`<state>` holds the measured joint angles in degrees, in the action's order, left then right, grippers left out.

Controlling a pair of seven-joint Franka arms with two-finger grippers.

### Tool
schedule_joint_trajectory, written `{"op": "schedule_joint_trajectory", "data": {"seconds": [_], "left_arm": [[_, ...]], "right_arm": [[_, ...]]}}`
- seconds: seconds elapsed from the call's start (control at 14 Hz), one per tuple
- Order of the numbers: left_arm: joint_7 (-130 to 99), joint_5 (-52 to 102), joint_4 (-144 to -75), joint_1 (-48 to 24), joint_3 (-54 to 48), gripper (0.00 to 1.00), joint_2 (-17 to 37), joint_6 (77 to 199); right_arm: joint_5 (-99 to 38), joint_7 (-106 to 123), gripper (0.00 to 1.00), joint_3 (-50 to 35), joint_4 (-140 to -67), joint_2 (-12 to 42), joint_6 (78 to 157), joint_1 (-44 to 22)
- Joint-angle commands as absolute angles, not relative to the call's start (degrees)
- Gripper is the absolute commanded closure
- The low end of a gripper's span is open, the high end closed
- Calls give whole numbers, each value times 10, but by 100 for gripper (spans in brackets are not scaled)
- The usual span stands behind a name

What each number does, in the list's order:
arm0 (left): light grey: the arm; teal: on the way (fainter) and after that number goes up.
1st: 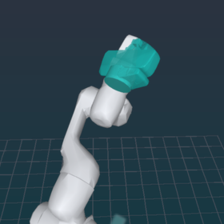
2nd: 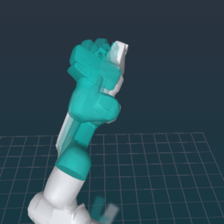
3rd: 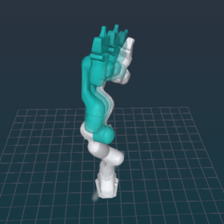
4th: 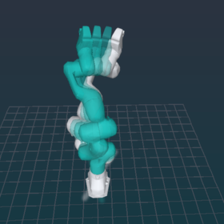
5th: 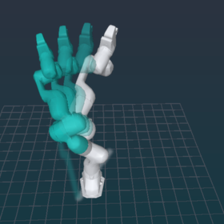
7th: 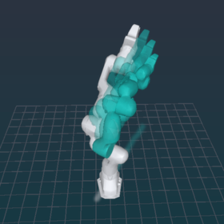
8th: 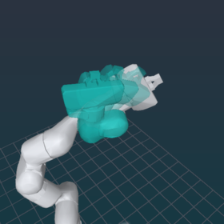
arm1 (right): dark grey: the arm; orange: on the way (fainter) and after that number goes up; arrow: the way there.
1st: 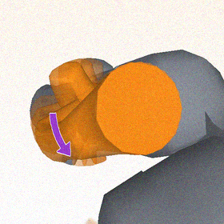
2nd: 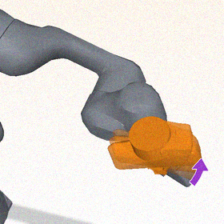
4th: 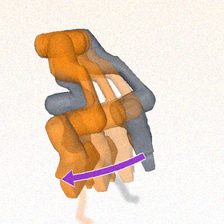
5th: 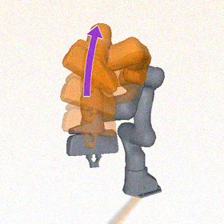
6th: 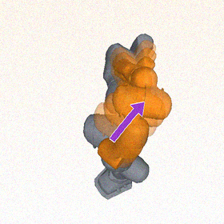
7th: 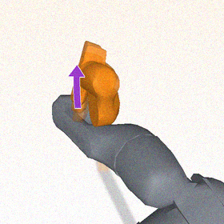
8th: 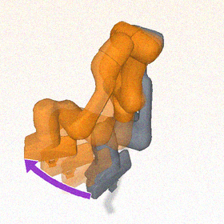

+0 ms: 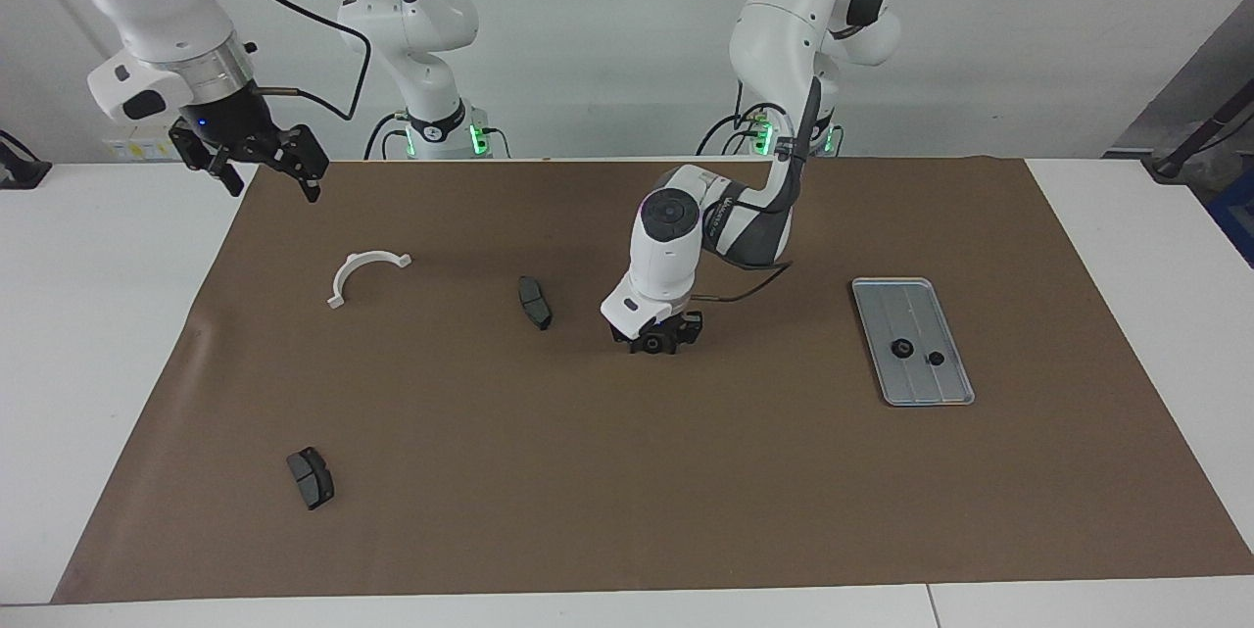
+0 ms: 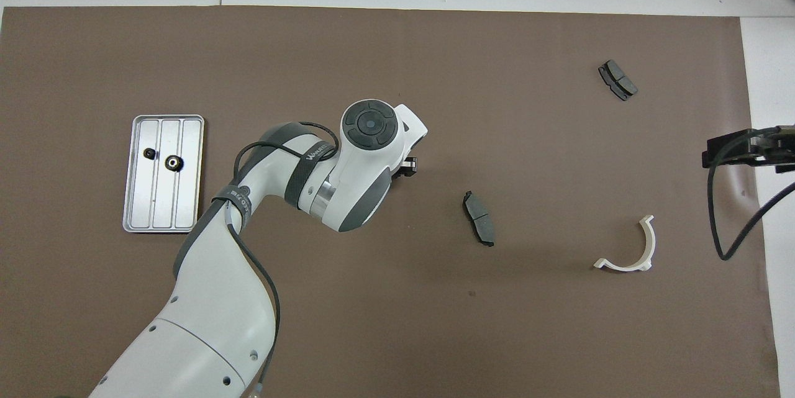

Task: Pick bearing gear from pile to tray
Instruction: 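Carry the third bearing to the tray and lower it with the left gripper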

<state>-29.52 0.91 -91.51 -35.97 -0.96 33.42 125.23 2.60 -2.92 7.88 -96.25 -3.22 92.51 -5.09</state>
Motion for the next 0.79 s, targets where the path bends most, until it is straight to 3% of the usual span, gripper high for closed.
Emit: {"op": "schedule_joint_trajectory", "data": {"seconds": [0.0,0.21,0.36,0.71], "left_arm": [[-311,-4,-938,-371,-1,53,319,1254],[-310,-4,-937,-370,-2,86,319,1248],[-311,-1,-934,-364,-2,100,318,1247],[-301,3,-879,-289,1,100,300,1184]], "right_arm": [[11,-17,0,78,-995,-47,938,-48],[11,-20,0,78,-992,-47,936,-48],[9,-18,0,78,-972,-44,929,-47],[10,-25,0,71,-955,-40,901,-53]]}}
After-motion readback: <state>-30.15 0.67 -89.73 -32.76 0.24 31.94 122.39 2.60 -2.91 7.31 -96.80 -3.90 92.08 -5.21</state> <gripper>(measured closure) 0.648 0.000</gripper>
